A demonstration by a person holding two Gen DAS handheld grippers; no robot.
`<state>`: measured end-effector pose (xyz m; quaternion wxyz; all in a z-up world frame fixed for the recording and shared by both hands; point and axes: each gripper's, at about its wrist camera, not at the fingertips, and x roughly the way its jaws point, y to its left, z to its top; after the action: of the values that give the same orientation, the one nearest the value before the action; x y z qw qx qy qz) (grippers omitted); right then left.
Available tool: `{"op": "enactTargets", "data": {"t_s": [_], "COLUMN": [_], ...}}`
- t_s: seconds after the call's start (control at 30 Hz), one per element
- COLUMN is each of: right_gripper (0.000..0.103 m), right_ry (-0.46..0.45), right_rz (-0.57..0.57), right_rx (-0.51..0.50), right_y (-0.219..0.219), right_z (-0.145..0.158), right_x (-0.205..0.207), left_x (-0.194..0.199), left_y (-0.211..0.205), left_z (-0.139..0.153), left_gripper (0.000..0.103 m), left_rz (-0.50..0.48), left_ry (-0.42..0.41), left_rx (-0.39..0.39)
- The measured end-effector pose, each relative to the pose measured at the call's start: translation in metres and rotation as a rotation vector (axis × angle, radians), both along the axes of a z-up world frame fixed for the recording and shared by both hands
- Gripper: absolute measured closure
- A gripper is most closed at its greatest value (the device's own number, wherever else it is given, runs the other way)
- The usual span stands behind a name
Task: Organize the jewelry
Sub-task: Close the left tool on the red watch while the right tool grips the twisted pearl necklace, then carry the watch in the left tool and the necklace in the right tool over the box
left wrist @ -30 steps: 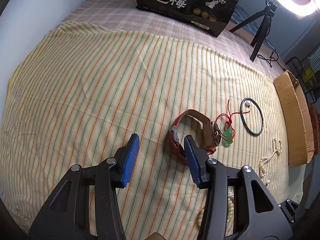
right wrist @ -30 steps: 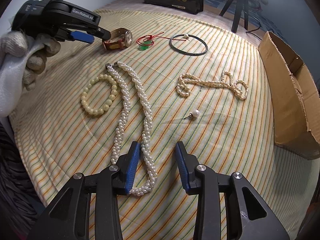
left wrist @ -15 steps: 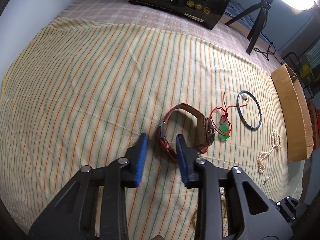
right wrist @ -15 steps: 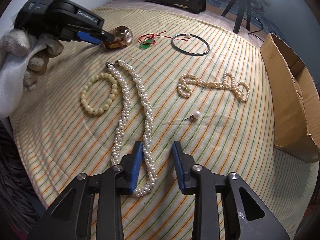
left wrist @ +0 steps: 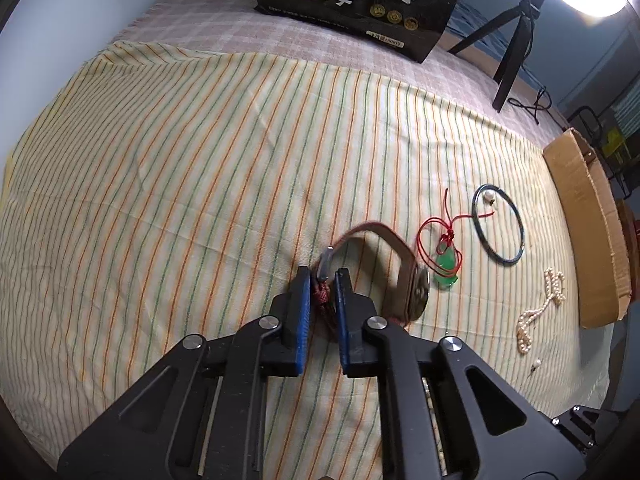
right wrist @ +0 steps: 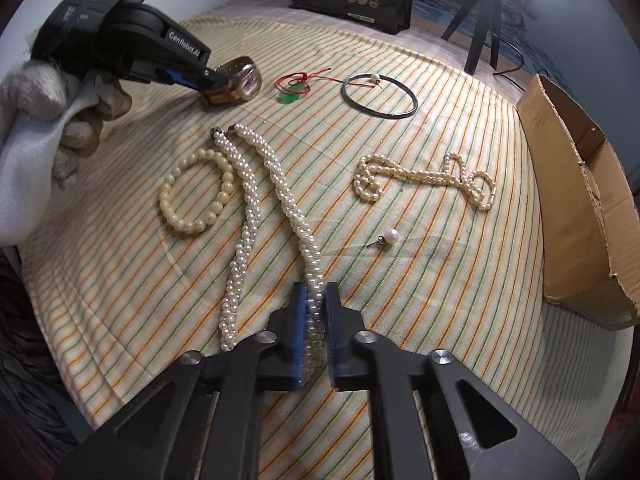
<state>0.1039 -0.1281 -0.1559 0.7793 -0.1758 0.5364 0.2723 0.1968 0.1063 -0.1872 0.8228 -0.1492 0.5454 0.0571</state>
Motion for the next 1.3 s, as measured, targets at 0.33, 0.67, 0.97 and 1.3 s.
{"op": "enactTargets", "data": {"t_s": [0.33, 0.67, 0.97, 1.3], "right_gripper": [0.096, 0.096, 0.097, 0.097], "right_ry": [-0.067, -0.153, -0.209, -0.287], "right_rz": [-0.013, -0.029, -0.069, -0.135], "right_rx": [0.059, 0.114, 0.141, 0.184], "right_y": [0.0, 0.005, -0.003, -0.028], "right_z": [0.023, 0.061, 0.089, 0.128], "right_x": [-0.003, -0.002, -0.001, 0.002], "left_x": [-0.009, -0.028, -0.042, -0.057], "left_y": [0.001, -0.009, -0.022, -0.047], "left_z": [0.02, 0.051, 0.078, 0.113], "left_gripper": [0.095, 0.095, 0.095, 0.095], "left_rz": [0.009, -0.017, -0.054, -0.098], "left_ry": [-0.056, -0.139, -0.196, -0.275], "left_rx": [0.018, 0.018, 0.006, -0.004]}}
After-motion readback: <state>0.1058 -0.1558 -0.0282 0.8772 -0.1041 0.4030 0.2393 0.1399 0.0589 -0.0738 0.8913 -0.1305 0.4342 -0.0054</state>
